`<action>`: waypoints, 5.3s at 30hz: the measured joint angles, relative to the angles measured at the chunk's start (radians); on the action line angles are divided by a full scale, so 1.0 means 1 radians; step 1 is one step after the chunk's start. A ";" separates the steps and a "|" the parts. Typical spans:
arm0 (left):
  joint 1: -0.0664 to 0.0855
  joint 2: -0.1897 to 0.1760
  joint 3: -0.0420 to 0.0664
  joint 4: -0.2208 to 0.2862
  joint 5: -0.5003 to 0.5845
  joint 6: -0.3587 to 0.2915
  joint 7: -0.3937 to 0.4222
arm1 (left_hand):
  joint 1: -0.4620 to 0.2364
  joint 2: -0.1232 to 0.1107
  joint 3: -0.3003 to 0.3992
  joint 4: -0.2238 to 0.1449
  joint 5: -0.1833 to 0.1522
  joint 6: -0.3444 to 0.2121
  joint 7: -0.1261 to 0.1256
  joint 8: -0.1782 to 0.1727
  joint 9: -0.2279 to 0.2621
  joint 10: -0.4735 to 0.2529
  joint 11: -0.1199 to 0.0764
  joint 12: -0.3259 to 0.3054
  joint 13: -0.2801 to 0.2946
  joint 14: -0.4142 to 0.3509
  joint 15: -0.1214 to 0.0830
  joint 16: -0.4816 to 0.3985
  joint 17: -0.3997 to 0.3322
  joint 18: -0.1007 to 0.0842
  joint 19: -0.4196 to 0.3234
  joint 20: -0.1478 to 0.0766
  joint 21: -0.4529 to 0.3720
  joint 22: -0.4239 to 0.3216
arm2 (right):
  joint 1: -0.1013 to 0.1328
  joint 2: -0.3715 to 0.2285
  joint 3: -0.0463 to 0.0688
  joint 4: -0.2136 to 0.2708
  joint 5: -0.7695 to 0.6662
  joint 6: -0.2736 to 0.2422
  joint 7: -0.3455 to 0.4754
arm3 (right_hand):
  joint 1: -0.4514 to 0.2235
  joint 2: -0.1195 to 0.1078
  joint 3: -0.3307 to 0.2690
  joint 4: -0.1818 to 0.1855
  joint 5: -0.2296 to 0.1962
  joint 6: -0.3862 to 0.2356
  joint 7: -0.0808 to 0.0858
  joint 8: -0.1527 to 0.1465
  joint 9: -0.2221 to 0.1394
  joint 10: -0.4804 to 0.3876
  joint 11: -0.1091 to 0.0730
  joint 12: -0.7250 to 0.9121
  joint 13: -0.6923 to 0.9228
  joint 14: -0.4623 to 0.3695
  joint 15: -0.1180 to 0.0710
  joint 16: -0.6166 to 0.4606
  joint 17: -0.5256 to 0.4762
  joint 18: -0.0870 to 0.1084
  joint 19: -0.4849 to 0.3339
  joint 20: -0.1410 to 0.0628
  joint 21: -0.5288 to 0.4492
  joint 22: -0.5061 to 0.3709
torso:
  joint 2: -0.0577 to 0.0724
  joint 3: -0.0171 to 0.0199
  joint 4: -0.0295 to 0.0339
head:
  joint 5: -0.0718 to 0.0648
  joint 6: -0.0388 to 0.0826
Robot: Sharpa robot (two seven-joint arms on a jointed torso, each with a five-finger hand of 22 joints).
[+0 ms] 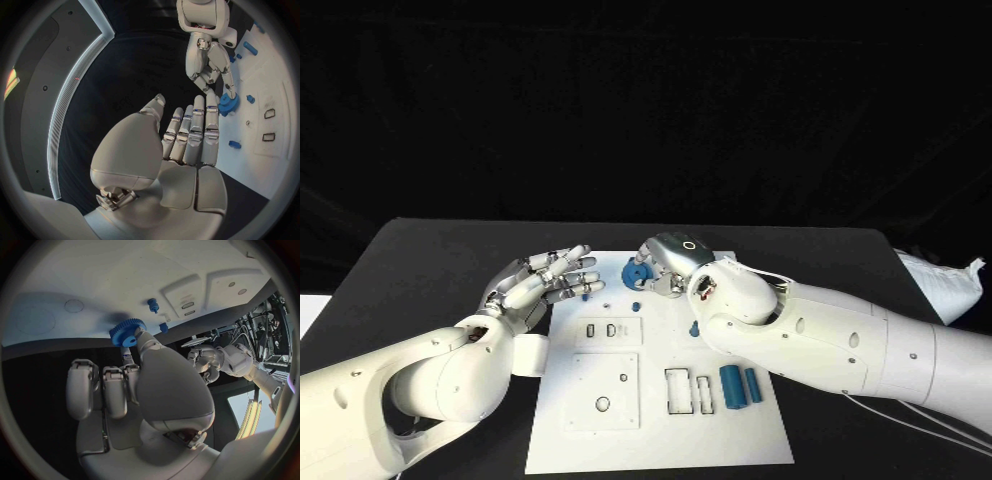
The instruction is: Assemble the parts on the task board
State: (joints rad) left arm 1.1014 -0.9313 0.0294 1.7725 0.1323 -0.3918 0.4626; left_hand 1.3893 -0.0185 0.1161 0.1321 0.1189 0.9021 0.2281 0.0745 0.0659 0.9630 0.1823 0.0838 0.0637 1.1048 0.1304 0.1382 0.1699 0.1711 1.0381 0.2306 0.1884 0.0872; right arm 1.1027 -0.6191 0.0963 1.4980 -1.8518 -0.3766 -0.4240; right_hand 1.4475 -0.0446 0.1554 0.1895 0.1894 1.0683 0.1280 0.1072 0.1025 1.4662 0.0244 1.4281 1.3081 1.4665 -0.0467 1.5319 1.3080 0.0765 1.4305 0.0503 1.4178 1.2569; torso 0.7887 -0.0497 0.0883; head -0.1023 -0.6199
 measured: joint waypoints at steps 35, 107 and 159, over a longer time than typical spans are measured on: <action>0.000 0.003 0.000 -0.005 0.000 0.001 -0.004 | 0.000 0.000 0.000 -0.005 0.000 0.000 0.000 -0.004 0.000 0.000 0.000 0.000 0.000 0.000 0.000 -0.004 0.001 0.000 0.000 0.000 0.000 -0.001 | -0.005 0.088 -0.014 -0.096 -0.024 0.036 -0.012 | -0.240 -0.061 -0.018 0.099 -0.054 -0.109 0.020 -0.043 -0.009 0.000 0.029 -0.058 0.000 0.000 0.026 0.000 0.000 0.000 0.002 0.027 0.000 -0.002 | 0.000 0.0017 -0.0035 | 0.001 -0.002; -0.001 0.023 -0.001 -0.074 -0.077 0.034 -0.015 | 0.000 0.000 0.006 -0.017 0.000 0.000 0.000 -0.003 -0.001 0.000 0.000 -0.006 0.000 -0.004 0.004 -0.014 0.003 0.000 0.000 0.000 -0.008 -0.005 | -0.027 -0.298 0.023 -0.175 0.477 0.041 0.525 | -0.024 -0.015 -0.087 -0.102 -0.024 -0.091 0.020 -0.046 -0.021 0.000 0.029 -0.054 0.004 0.000 0.025 0.008 0.000 0.000 0.002 0.034 0.007 0.011 | -0.017 0.0136 -0.0338 | -0.003 0.004; -0.002 0.022 -0.001 -0.072 -0.079 0.035 -0.020 | 0.000 0.000 0.006 -0.017 0.000 0.000 0.000 -0.003 -0.001 0.000 0.000 -0.006 0.000 -0.007 0.000 -0.014 0.004 0.000 0.000 0.000 -0.012 -0.006 | -0.035 -0.255 0.027 -0.206 0.409 0.084 0.498 | -0.004 0.036 -0.023 -0.133 -0.080 0.052 -0.019 -0.016 -0.005 -0.004 0.010 -0.043 0.064 -0.002 0.010 0.012 -0.001 0.000 0.005 0.023 0.011 0.023 | -0.020 0.0132 -0.0345 | -0.002 -0.014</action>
State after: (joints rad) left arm 1.0999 -0.9097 0.0282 1.7008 0.0529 -0.3570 0.4428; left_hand 1.3893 -0.0185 0.1217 0.1156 0.1189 0.9021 0.2281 0.0712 0.0652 0.9630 0.1823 0.0775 0.0637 1.0974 0.1306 0.1239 0.1737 0.1711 1.0380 0.2307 0.1768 0.0812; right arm 1.0673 -0.8741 0.1228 1.2918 -1.4424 -0.2931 0.0742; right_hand 1.4434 -0.0091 0.1328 0.0566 0.1097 1.1203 0.1086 0.0909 0.0971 1.4626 0.0348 1.3856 1.3717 1.4640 -0.0370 1.5435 1.3073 0.0767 1.4358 0.0732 1.4292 1.2796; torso 0.7685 -0.0364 0.0538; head -0.1044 -0.6339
